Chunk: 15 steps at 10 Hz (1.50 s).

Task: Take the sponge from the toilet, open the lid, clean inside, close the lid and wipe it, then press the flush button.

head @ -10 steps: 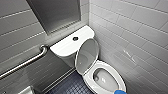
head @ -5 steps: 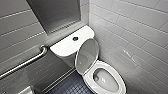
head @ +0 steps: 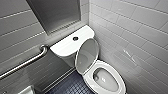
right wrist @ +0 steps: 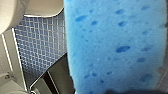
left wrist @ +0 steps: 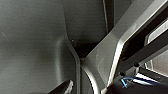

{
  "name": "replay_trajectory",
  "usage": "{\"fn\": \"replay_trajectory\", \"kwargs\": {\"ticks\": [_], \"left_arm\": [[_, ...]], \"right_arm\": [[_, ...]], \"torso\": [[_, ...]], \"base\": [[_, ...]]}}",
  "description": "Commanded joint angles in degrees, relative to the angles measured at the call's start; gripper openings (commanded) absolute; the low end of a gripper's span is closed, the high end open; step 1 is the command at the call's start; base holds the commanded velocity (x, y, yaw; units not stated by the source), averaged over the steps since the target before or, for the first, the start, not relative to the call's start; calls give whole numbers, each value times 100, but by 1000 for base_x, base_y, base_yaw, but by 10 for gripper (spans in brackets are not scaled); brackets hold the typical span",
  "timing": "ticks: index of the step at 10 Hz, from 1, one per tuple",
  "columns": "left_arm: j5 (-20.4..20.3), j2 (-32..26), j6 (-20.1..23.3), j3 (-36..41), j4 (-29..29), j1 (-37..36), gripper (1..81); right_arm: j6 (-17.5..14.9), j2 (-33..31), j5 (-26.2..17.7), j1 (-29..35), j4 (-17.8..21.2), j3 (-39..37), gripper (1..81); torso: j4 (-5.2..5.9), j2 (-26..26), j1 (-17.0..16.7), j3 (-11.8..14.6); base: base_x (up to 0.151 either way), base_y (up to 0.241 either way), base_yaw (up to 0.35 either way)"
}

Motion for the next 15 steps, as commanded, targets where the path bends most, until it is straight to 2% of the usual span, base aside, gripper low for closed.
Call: {"fn": "replay_trajectory", "kwargs": {"ticks": [1,2,3,4,5,6,7,8,10,13,14,15], "left_arm": [[534,-210,6,376,-18,-220,811],[535,-228,6,430,-19,-325,811],[543,-254,6,491,-28,-413,811],[543,-280,-3,535,-28,-466,811],[543,-324,-3,588,-28,-493,811],[535,-360,-3,597,-36,-528,811],[535,-403,-3,597,-45,-571,811],[535,-412,-3,606,-54,-616,811],[535,-482,-46,693,-63,-756,811],[535,-675,-72,1017,-80,-1045,811],[543,-789,-168,1149,-123,-1204,811],[543,-886,-222,1255,-203,-1379,811]], "right_arm": [[-14,395,59,-619,-720,-776,10],[-14,592,279,-820,-738,-1088,10],[-14,759,604,-979,-738,-1360,10],[-14,847,789,-1041,-729,-1536,10],[-14,900,815,-1076,-738,-1615,10],[-14,952,815,-1111,-738,-1659,10],[-14,988,815,-1129,-738,-1676,10],[-14,1023,815,-1155,-729,-1703,10],[-14,1154,815,-1225,-738,-1878,10],[-6,1295,824,-1287,-738,-2072,10],[-14,1356,824,-1313,-755,-2133,10],[-6,1400,824,-1348,-799,-2203,10]], "torso": [[0,555,-358,0],[0,709,-457,2],[-309,949,-608,135],[-481,1134,-723,338],[-59,1294,-824,33],[-164,1426,-900,89],[-247,1576,-1005,495],[-269,1167,-741,707],[-278,1331,-813,896],[-278,1381,-850,1502],[-278,1381,-853,1117],[-278,1381,-857,1300]], "base": [[0,0,0],[0,0,0],[0,0,0],[0,0,0],[0,0,0],[0,0,0],[0,0,0],[0,0,0],[0,0,0],[0,0,0],[0,0,0],[0,0,0]]}}
